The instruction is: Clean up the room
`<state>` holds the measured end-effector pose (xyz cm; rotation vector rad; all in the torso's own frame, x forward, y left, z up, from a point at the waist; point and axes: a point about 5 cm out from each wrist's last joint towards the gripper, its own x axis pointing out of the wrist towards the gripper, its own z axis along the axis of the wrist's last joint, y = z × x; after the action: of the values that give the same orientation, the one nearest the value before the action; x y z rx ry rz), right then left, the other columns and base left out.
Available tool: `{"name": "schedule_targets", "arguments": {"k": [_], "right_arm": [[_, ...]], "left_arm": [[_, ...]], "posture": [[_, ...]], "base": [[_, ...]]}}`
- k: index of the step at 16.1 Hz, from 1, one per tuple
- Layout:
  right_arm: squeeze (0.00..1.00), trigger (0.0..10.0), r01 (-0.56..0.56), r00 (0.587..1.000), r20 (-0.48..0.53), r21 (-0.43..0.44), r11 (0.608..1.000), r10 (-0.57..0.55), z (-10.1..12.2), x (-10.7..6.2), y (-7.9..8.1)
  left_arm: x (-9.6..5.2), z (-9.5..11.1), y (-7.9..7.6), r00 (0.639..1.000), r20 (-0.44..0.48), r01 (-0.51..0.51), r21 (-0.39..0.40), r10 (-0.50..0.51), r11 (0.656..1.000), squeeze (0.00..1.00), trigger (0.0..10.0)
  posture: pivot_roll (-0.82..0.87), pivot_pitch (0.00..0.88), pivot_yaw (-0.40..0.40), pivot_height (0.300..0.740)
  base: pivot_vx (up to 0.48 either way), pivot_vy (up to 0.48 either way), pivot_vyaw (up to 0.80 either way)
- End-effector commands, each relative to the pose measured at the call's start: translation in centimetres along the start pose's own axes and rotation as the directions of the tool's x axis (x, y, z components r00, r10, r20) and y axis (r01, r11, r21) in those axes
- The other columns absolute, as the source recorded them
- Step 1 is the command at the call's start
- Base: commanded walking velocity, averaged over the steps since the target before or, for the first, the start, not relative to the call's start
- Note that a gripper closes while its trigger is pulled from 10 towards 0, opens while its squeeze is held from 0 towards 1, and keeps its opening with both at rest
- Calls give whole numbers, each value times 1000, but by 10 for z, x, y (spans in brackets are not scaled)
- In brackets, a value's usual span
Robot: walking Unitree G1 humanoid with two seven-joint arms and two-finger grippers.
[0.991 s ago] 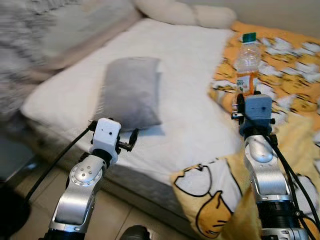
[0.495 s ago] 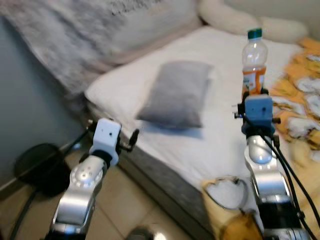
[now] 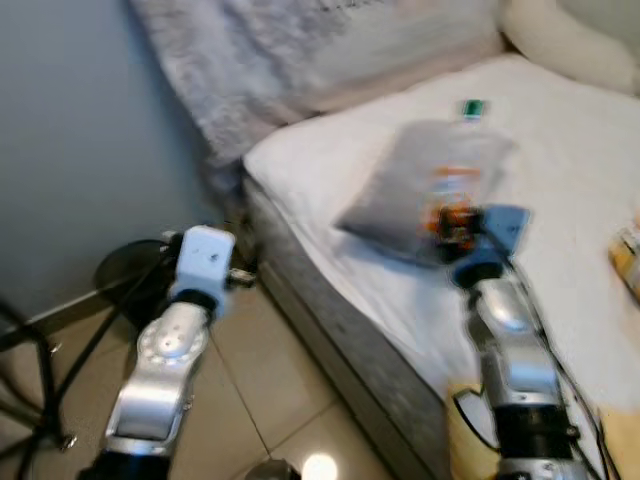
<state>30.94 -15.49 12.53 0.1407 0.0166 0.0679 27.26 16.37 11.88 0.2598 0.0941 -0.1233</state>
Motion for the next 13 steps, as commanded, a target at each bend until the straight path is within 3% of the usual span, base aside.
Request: {"name": "schedule_targets", "arguments": {"k": [1, 3, 9, 13], "right_arm": [[0, 10000, -39, 999, -25, 39, 998, 40, -1, -2, 0], [0, 10000, -88, 992, -84, 65, 994, 94, -10, -6, 3], [0, 10000, -120, 977, -171, 69, 990, 130, -25, -11, 13], [0, 10000, -52, 980, -193, 28, 998, 57, -29, -8, 8]], "left_arm": [[-3, -3, -7, 1000, -3, 14, -2, -14, 1000, 0, 10000], [-5, -2, -8, 1000, 7, 3, -37, -2, 999, 0, 10000], [-6, -1, -5, 1000, 12, -13, -64, 14, 998, 0, 10000], [-6, 1, -4, 1000, 13, -3, -59, 4, 998, 0, 10000]], "posture": [[30, 0, 4, 740], [38, 0, -2, 740], [43, 0, 2, 740], [51, 0, 2, 740]], "base": [[0, 0, 800], [0, 0, 800], [315, 0, 800], [377, 0, 0]]}}
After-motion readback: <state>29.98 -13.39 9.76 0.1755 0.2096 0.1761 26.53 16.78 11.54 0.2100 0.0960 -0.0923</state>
